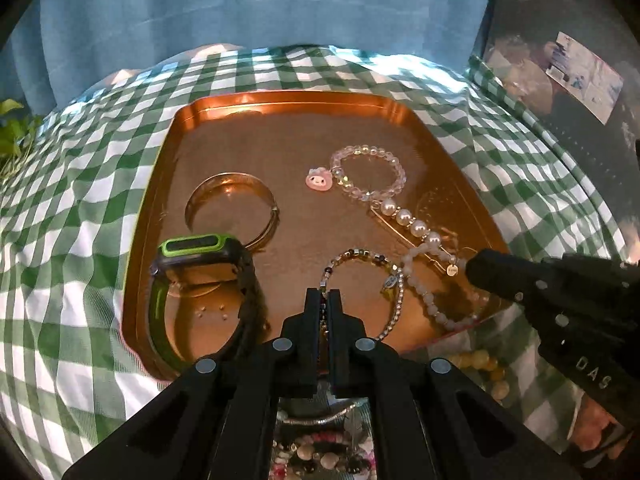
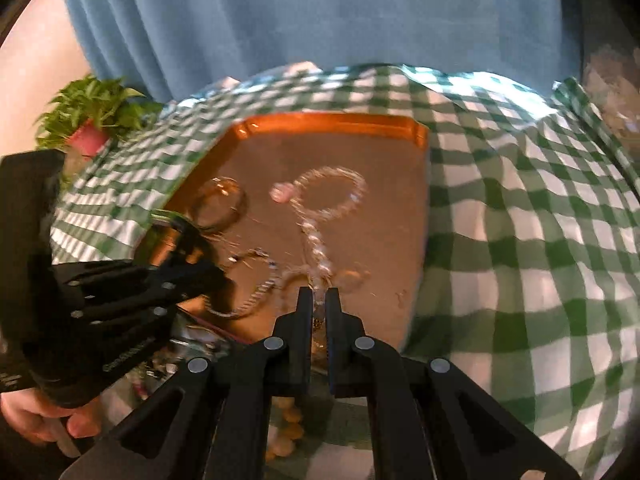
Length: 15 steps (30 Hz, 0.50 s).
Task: Organize jewelry
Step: 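Lower both bracelets into the tray and open both grippers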
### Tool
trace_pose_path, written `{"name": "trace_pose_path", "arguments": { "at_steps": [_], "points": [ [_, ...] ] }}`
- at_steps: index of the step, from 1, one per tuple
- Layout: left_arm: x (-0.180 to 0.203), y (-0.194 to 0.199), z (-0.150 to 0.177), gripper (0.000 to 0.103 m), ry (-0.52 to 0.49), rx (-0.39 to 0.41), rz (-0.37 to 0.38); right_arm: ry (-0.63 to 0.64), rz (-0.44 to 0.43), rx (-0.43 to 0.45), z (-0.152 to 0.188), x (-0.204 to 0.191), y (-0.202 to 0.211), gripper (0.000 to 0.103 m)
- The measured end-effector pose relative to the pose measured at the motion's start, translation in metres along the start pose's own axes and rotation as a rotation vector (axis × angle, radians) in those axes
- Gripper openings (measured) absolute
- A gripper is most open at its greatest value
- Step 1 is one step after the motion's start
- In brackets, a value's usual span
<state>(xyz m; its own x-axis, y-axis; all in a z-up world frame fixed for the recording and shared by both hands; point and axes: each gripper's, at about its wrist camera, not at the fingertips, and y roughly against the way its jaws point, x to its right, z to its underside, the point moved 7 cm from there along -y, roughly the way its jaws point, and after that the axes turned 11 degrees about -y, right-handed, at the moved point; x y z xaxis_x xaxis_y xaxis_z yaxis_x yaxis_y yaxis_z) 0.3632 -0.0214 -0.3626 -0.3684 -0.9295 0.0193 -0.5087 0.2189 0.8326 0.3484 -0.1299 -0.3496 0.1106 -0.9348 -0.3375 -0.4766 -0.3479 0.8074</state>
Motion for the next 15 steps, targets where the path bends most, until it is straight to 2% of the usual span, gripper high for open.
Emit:
{"name": "trace_pose_path", "arguments": {
  "at_steps": [1, 2, 3, 4, 5, 6, 8, 10, 12, 15],
  "points": [
    [-0.002, 0.001, 0.002, 0.012, 0.016, -0.011, 0.0, -0.002, 0.0, -0.007, 0.001, 0.001, 0.0, 0.006],
    [-0.002, 0.002, 0.002, 0.023, 0.026, -0.018, -0.004, -0.006, -0.009, -0.013, 0.001, 0.0, 0.001, 0.008],
    [-0.002, 0.004, 0.002, 0.038, 0.033, -0.019, -0.006, -0.013, -0.019, -0.013, 0.002, -0.001, 0.002, 0.014],
    [-0.001, 0.009, 0.002, 0.046, 0.04, -0.013, -0.005, -0.018, -0.018, -0.014, 0.003, -0.001, 0.003, 0.032],
    [0.0, 0.016, 0.003, 0.054, 0.046, -0.001, -0.001, -0.016, -0.011, -0.016, 0.004, -0.001, 0.004, 0.044],
    [-0.001, 0.022, 0.004, 0.06, 0.051, 0.001, -0.025, -0.003, -0.018, -0.005, 0.005, -0.005, 0.008, 0.061],
    [-0.001, 0.035, 0.005, 0.064, 0.053, 0.009, -0.041, 0.013, -0.02, 0.046, 0.005, -0.009, 0.02, 0.064],
    [-0.001, 0.05, 0.008, 0.069, 0.05, 0.026, -0.039, 0.015, -0.023, 0.08, 0.006, -0.011, 0.031, 0.073],
    [0.001, 0.066, 0.011, 0.073, 0.043, 0.04, -0.05, 0.013, -0.039, 0.126, 0.009, -0.013, 0.047, 0.074],
    [0.003, 0.092, 0.019, 0.075, 0.039, 0.074, -0.07, 0.05, 0.042, 0.215, 0.019, -0.013, 0.073, 0.081]
  ]
}}
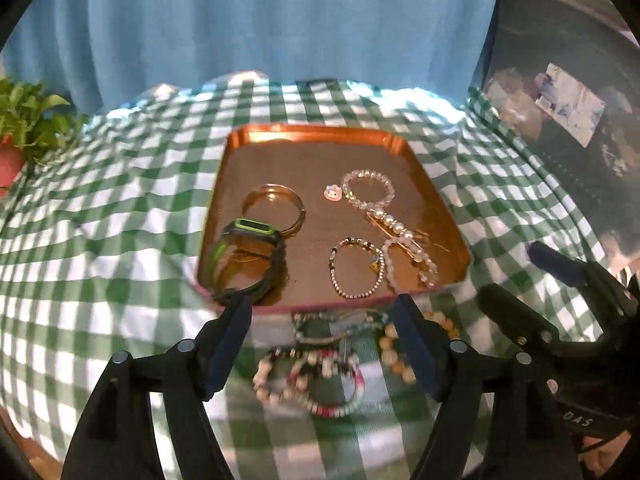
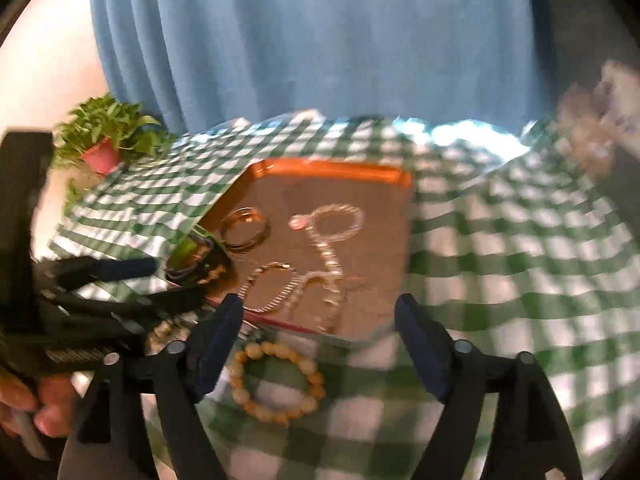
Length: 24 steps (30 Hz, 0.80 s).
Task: Organize jewelry
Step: 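Lower both bracelets into the tray and open both grippers, then move both grippers toward the remaining bracelets beside the tray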
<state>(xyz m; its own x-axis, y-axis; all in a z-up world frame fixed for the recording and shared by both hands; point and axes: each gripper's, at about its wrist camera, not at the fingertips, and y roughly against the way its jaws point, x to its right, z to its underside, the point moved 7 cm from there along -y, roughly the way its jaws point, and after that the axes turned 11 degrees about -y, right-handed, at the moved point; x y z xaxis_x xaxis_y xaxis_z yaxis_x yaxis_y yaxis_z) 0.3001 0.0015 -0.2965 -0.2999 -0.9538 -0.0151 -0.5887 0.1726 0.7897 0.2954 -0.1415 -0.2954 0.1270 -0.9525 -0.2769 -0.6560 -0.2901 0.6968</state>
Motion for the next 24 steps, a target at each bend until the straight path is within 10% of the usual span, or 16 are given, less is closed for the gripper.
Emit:
{"name": "trace_pose_path", "arguments": {
  "at_steps": [12, 19, 24],
  "points": [
    [0.005, 0.078, 0.052, 0.08, -0.013, 0.019, -0.063, -0.116, 0.018, -0.005, 0.041, 0.004, 0.076, 0.093],
    [0.008, 0.102, 0.079, 0.092, -0.104, 0.042, -0.269, -0.065, -0.036, -0.005, 0.06, -0.021, 0.097, 0.094],
    [0.011, 0.104, 0.096, 0.092, -0.061, 0.071, -0.123, -0.054, -0.086, 0.001, 0.069, -0.032, 0.106, 0.095]
  ]
}}
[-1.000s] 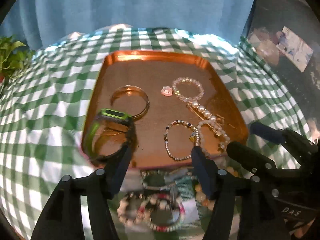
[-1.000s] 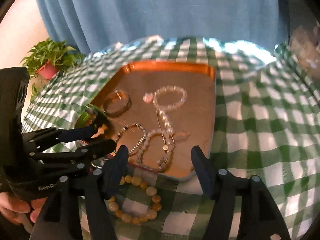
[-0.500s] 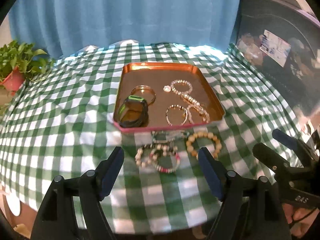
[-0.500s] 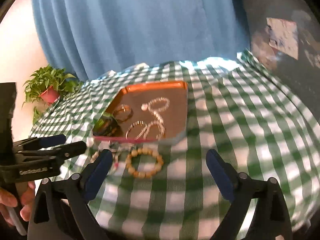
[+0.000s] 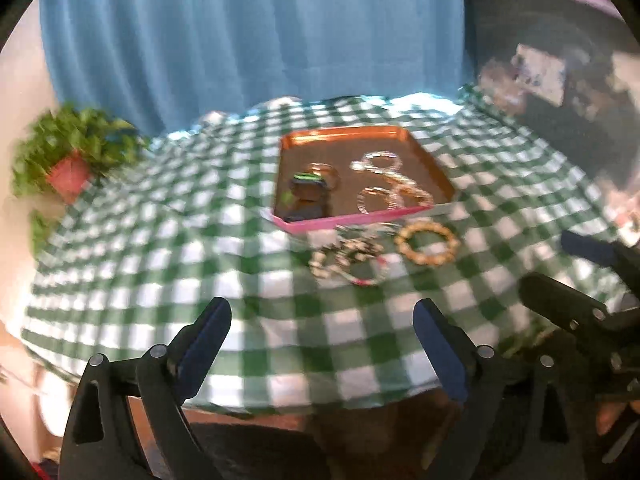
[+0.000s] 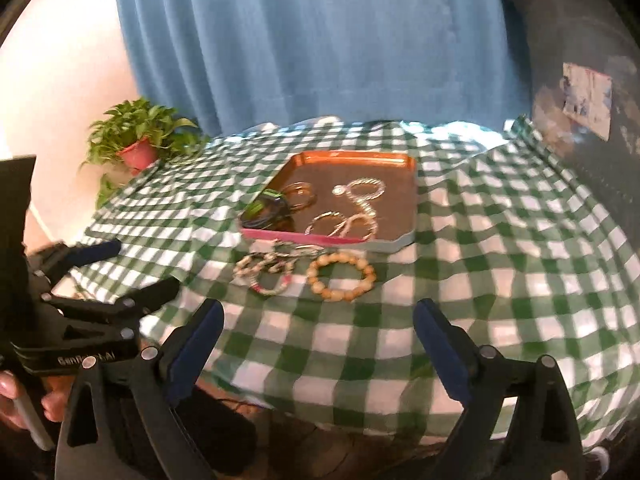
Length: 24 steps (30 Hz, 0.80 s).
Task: Organize jewelry
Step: 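Move both grippers toward the remaining bracelets beside the tray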
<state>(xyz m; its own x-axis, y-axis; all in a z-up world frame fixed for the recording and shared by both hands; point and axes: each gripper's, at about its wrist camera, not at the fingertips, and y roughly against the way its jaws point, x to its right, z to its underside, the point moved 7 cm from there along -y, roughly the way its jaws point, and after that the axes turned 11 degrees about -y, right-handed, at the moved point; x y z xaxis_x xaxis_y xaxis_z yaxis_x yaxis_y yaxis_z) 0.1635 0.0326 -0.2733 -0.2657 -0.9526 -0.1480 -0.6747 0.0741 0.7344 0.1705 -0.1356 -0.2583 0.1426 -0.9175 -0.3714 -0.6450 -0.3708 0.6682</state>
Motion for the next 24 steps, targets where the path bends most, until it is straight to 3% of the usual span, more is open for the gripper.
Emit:
{"name": "trace_pose_path", "arguments": {
  "at_steps": [2, 4, 9, 11, 12, 16, 21, 24],
  "points": [
    [-0.002, -0.002, 0.006, 0.092, 0.064, 0.008, 0.085, -0.031, -0.029, -0.003, 0.002, 0.001, 0.003, 0.095],
    [-0.006, -0.009, 0.012, 0.092, 0.117, -0.014, 0.125, -0.042, -0.034, -0.009, 0.003, 0.004, 0.003, 0.095],
    [-0.018, -0.027, 0.014, 0.092, 0.151, -0.031, 0.103, -0.036, -0.017, -0.018, 0.006, 0.012, -0.003, 0.094],
    [-0.023, -0.038, 0.014, 0.091, 0.156, -0.049, 0.111, -0.033, -0.019, -0.031, 0.008, 0.014, -0.007, 0.088],
    [-0.022, -0.044, 0.013, 0.089, 0.153, -0.056, 0.122, -0.024, -0.014, -0.038, 0.009, 0.015, -0.01, 0.079],
    [-0.023, -0.064, 0.004, 0.076, 0.118, -0.047, 0.145, -0.009, 0.006, -0.056, 0.008, 0.021, -0.023, 0.063],
    [-0.021, -0.096, -0.006, 0.053, 0.067, -0.06, 0.148, -0.01, 0.03, -0.074, 0.002, 0.028, -0.043, 0.045],
    [-0.026, -0.115, -0.011, 0.042, 0.085, -0.062, 0.167, -0.028, 0.049, -0.082, -0.004, 0.037, -0.059, 0.041]
  ]
}}
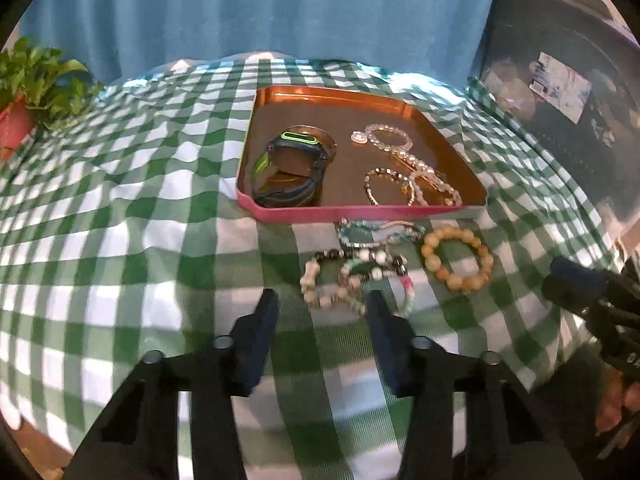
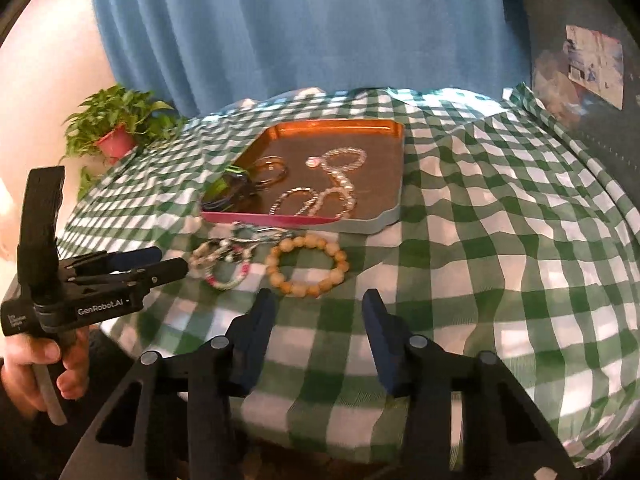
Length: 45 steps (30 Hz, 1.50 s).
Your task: Organize jewelry
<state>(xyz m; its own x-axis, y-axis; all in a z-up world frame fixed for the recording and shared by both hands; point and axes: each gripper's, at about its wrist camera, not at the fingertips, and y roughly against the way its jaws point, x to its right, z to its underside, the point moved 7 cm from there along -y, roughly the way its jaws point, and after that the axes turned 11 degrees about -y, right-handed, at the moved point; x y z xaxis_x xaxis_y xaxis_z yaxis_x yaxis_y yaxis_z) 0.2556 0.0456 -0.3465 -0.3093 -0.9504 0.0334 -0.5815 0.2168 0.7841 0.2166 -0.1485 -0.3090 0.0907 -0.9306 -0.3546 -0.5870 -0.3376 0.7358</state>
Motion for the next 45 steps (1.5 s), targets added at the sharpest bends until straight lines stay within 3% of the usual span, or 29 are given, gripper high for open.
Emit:
{"name": "trace_pose_path", "arguments": {
  "at_steps": [5, 10, 14, 17, 19, 21, 24, 30, 33, 41, 42, 45],
  "points": [
    [-0.009, -0.021, -0.006, 0.032, 0.003, -0.005, 0.019, 0.012, 0.004, -0.038, -0.01, 0.004, -0.026, 0.037],
    [-0.012, -0.026, -0.006, 0.032, 0.032, 0.044, 0.057, 0.124, 0.061, -0.071, -0.016, -0.001, -0.054, 0.025],
    [-0.019, -0.025, -0.002, 0.01, 0.03, 0.059, 0.022, 0.128, 0.086, -0.102, -0.015, 0.0, -0.073, 0.024],
    [-0.028, -0.022, 0.001, 0.009, 0.101, 0.052, 0.037, 0.124, 0.116, -0.084, -0.014, 0.003, -0.079, 0.023],
    [-0.034, -0.016, 0.005, 0.009, 0.118, 0.054, 0.028, 0.147, 0.134, -0.075, -0.014, 0.001, -0.079, 0.011],
    [-0.038, -0.004, 0.006, 0.009, 0.147, 0.071, 0.037, 0.143, 0.108, -0.087, -0.013, 0.0, -0.078, 0.01],
    [-0.039, 0.016, 0.01, 0.009, 0.173, 0.091, 0.057, 0.143, 0.083, -0.096, -0.009, -0.001, -0.069, 0.01],
    [-0.024, 0.061, 0.011, 0.009, 0.22, 0.138, 0.171, 0.102, -0.002, -0.076, 0.0, -0.011, -0.028, 0.01],
    [-0.013, 0.079, 0.006, 0.009, 0.242, 0.171, 0.265, 0.098, -0.037, -0.057, 0.001, -0.02, -0.008, 0.01],
    [0.008, 0.106, -0.029, 0.009, 0.199, 0.214, 0.31, 0.116, -0.059, -0.011, -0.015, -0.03, 0.01, 0.009],
    [0.011, 0.111, -0.033, 0.009, 0.198, 0.225, 0.326, 0.123, -0.063, -0.001, -0.018, -0.033, 0.014, 0.004],
    [0.028, 0.12, -0.047, 0.009, 0.215, 0.255, 0.411, 0.133, -0.07, 0.034, -0.028, -0.038, 0.026, 0.002]
  ]
}}
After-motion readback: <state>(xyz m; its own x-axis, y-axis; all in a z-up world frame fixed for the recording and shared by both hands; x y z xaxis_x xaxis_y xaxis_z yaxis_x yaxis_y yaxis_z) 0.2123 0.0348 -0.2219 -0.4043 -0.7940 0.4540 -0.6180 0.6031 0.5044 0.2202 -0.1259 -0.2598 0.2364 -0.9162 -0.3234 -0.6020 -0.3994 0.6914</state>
